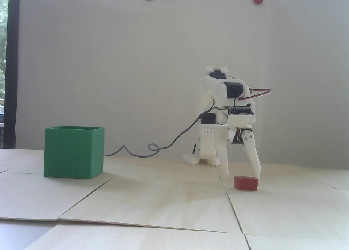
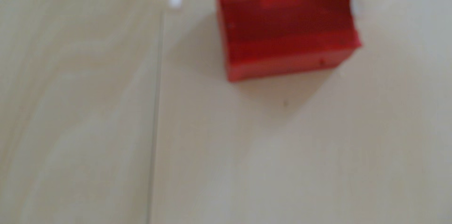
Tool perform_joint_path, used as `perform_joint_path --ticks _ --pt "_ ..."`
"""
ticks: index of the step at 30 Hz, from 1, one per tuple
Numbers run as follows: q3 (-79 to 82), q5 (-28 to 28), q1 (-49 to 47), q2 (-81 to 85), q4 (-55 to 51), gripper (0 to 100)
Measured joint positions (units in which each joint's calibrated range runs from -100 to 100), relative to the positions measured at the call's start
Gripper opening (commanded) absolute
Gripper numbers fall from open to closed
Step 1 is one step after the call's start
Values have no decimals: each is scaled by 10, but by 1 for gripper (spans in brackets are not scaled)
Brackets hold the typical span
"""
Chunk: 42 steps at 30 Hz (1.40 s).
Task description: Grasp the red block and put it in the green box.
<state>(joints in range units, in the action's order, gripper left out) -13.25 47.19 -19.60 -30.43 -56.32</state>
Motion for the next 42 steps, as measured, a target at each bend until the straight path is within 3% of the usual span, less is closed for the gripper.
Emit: perform_joint_path --ticks 42 --pt "0 24 0 -15 37 25"
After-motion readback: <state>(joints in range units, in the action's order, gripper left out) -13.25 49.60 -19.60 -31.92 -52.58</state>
